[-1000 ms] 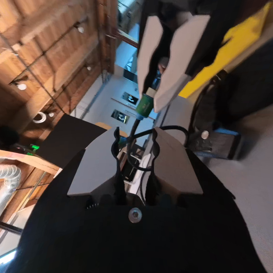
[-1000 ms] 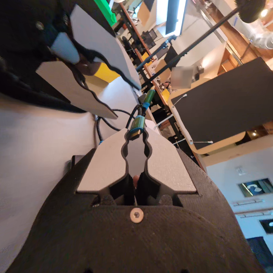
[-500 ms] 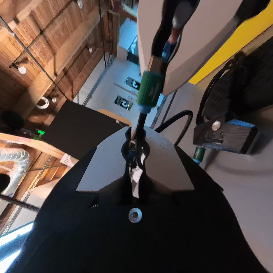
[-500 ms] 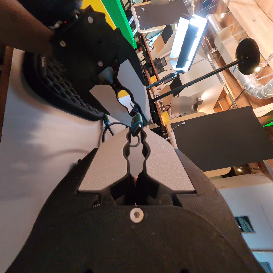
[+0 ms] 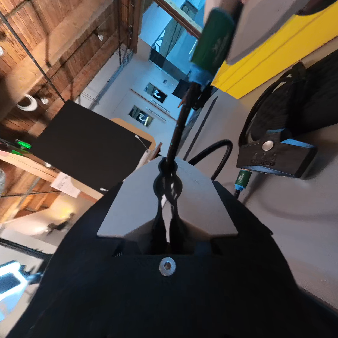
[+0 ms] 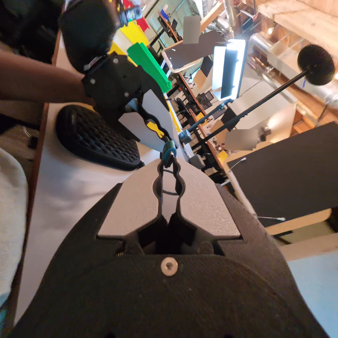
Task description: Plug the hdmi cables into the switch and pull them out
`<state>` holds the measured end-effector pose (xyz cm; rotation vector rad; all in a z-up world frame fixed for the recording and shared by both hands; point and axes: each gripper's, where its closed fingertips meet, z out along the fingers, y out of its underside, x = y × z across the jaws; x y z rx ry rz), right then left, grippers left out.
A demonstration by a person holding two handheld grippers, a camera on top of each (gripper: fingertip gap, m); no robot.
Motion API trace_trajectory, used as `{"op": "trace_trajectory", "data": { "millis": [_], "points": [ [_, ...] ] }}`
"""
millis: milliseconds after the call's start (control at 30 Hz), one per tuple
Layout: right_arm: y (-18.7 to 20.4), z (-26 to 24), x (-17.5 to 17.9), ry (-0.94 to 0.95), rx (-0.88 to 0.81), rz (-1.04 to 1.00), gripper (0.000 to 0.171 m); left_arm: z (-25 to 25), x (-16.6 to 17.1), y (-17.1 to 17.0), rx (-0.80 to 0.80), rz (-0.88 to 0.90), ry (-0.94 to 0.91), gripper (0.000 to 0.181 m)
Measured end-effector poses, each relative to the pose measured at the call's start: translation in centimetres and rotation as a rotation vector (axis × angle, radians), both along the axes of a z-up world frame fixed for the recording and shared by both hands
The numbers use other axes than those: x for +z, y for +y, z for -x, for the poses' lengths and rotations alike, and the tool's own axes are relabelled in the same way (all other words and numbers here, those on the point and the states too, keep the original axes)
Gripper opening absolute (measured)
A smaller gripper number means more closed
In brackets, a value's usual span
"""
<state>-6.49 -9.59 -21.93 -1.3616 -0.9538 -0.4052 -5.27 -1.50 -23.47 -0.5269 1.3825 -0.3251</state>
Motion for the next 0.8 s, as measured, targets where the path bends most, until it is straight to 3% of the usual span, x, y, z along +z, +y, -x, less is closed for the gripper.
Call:
{"op": "trace_trajectory", "data": {
  "millis": [133, 167, 267, 300, 367, 467, 600, 700, 800],
  "points": [
    [0.1, -0.1, -0.5, 0.162, 0.068, 0.083, 0.009, -1.2, -0.1, -2.5, 0.0, -0.136, -0.007, 0.007],
    [0.2, 0.0, -0.6, 0.205, 0.084, 0.102, 0.01, -1.5, -0.5, -2.5, 0.021, -0.153, 0.013, 0.0],
    [0.9, -0.8, -1.3, 0.28, 0.073, 0.147, 0.011, -1.6, -1.1, -1.7, 0.065, -0.099, 0.091, 0.0],
    [1.0, -1.2, -1.5, 0.257, 0.06, 0.144, 0.011, -1.4, -1.0, -1.5, 0.087, -0.091, 0.116, 0.0],
    [0.9, -1.6, -1.1, 0.136, 0.033, 0.052, 0.036, -0.7, -0.7, -0.6, 0.169, -0.117, 0.173, 0.0],
    [0.5, -1.0, -0.3, -0.127, -0.016, -0.112, 0.05, -0.2, -0.9, -0.6, 0.199, -0.122, 0.238, 0.0],
    [1.1, 0.1, -1.7, -0.325, -0.048, -0.127, 0.047, -0.6, -1.6, -2.0, 0.151, -0.133, 0.287, 0.0],
    [1.4, -0.1, -2.2, -0.328, -0.065, -0.093, 0.027, -0.8, -2.2, -2.6, 0.128, -0.161, 0.318, 0.0],
    [1.0, 0.0, -2.2, -0.263, -0.03, -0.053, 0.022, -1.0, -2.2, -3.0, 0.093, -0.148, 0.301, 0.0]
  ]
}}
